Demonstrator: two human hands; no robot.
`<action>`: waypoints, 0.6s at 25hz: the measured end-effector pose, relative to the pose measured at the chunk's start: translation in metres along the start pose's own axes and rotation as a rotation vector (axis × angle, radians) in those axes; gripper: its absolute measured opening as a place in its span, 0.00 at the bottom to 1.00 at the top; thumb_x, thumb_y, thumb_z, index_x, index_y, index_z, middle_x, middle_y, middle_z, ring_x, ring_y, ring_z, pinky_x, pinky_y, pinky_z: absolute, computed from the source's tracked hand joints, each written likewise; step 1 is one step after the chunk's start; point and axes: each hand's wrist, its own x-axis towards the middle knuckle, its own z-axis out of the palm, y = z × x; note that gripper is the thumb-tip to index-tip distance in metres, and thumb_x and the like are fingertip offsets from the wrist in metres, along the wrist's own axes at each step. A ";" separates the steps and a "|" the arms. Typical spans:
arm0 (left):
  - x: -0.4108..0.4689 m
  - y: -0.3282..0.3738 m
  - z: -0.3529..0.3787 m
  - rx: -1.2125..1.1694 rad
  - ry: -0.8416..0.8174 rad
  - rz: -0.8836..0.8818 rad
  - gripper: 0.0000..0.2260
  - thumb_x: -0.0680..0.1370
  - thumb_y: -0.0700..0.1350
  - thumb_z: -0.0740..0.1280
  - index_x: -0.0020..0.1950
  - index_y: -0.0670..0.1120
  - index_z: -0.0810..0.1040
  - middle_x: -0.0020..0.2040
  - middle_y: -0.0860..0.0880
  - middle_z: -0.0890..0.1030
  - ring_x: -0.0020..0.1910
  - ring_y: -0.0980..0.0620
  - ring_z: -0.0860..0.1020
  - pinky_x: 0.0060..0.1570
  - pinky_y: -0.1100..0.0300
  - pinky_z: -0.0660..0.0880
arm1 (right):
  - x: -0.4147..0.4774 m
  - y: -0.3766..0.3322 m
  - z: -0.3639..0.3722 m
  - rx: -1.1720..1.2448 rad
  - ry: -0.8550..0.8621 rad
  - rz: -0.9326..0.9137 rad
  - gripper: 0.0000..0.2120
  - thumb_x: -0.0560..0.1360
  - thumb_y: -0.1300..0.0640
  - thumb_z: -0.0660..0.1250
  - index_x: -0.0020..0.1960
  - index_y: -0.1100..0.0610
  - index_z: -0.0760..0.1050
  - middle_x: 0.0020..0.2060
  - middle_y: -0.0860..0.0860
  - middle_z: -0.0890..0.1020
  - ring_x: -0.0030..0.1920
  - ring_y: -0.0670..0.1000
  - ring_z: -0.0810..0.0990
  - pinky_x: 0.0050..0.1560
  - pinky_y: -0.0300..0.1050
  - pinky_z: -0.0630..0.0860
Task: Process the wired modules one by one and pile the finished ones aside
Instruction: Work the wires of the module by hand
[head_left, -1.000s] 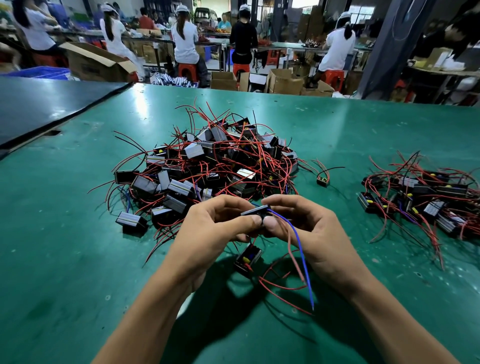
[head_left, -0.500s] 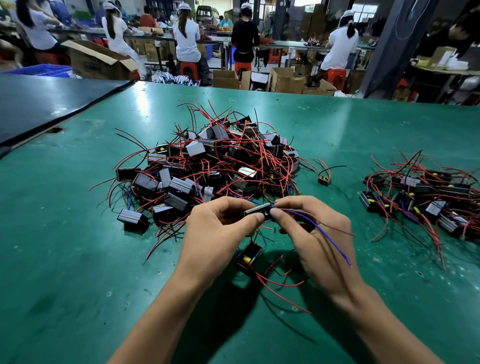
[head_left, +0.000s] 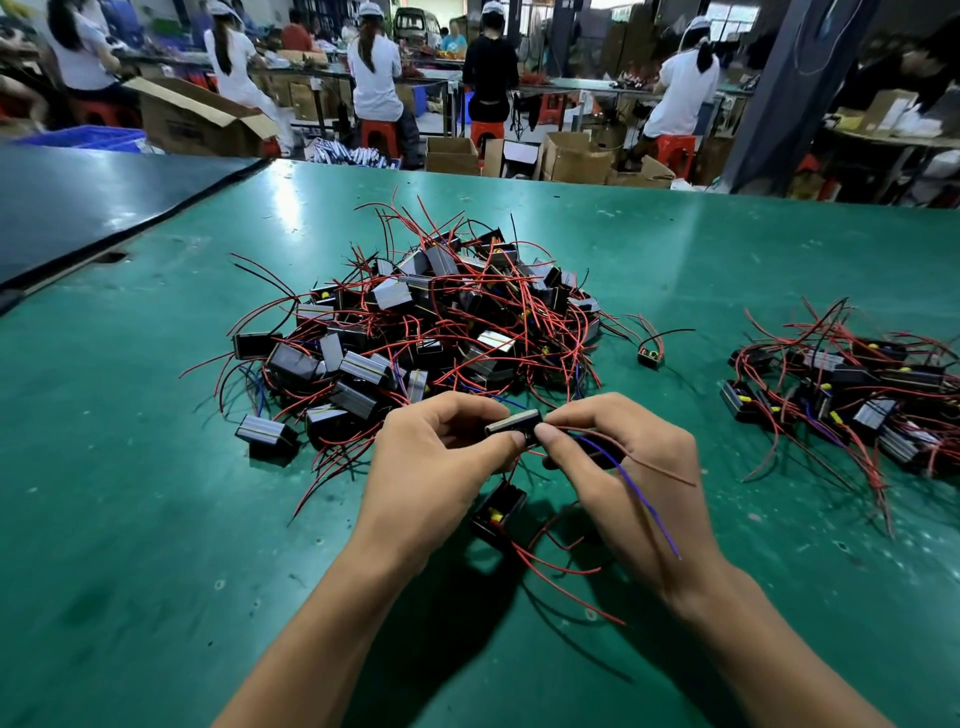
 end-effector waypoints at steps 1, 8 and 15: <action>0.000 0.000 0.000 -0.002 0.005 0.002 0.07 0.69 0.34 0.76 0.43 0.45 0.84 0.37 0.45 0.85 0.37 0.48 0.84 0.44 0.54 0.81 | 0.000 -0.001 0.000 -0.004 0.007 0.008 0.05 0.73 0.58 0.75 0.44 0.50 0.82 0.40 0.44 0.83 0.40 0.47 0.84 0.42 0.47 0.80; 0.001 -0.004 0.000 0.003 0.012 -0.016 0.07 0.69 0.33 0.76 0.42 0.43 0.84 0.36 0.43 0.85 0.35 0.51 0.82 0.41 0.56 0.80 | -0.005 -0.003 0.007 0.116 -0.068 0.208 0.09 0.72 0.51 0.72 0.52 0.47 0.82 0.43 0.41 0.86 0.44 0.43 0.85 0.47 0.38 0.80; 0.001 -0.004 0.001 0.089 0.043 0.016 0.10 0.72 0.33 0.74 0.46 0.47 0.81 0.39 0.48 0.86 0.38 0.53 0.83 0.45 0.51 0.81 | -0.006 -0.001 0.006 0.144 -0.132 0.176 0.11 0.75 0.56 0.75 0.56 0.48 0.83 0.46 0.42 0.86 0.48 0.44 0.85 0.52 0.43 0.81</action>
